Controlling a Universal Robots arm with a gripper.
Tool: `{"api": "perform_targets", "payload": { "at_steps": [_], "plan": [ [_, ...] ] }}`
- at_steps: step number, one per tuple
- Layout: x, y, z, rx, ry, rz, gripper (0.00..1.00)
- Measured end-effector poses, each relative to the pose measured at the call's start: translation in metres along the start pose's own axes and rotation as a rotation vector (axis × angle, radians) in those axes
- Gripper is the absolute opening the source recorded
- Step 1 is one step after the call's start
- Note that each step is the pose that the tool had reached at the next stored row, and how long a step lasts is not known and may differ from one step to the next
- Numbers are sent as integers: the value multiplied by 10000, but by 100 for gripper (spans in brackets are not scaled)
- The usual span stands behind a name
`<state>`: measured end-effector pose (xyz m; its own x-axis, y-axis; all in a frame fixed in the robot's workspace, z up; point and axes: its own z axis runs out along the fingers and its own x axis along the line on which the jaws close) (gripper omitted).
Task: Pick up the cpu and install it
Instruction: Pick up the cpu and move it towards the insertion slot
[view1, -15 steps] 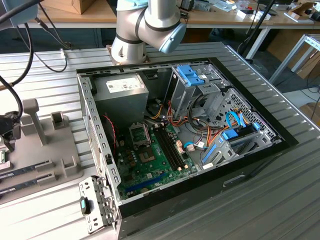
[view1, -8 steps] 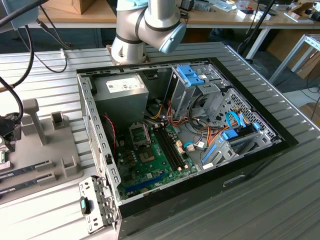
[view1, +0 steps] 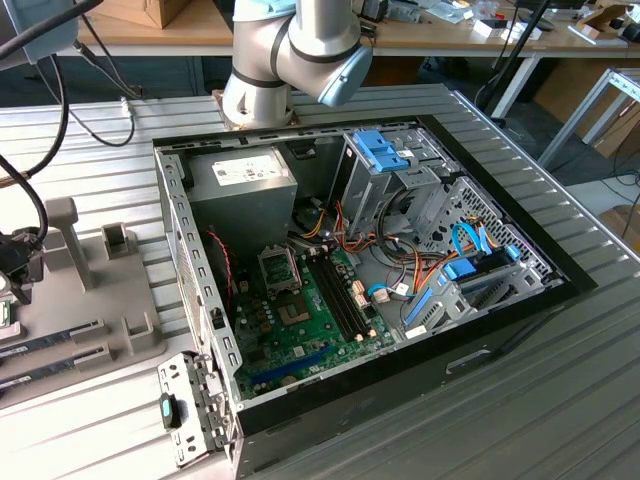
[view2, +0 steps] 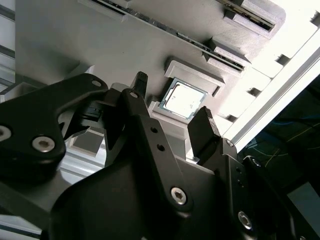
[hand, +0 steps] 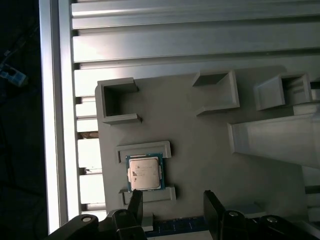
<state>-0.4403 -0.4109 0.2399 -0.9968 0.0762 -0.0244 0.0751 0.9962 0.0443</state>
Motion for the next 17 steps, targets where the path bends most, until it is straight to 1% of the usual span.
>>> {"api": "perform_targets", "payload": {
  "at_steps": [17],
  "plan": [
    [1,-2,50,0,0,0,60]
  ]
}}
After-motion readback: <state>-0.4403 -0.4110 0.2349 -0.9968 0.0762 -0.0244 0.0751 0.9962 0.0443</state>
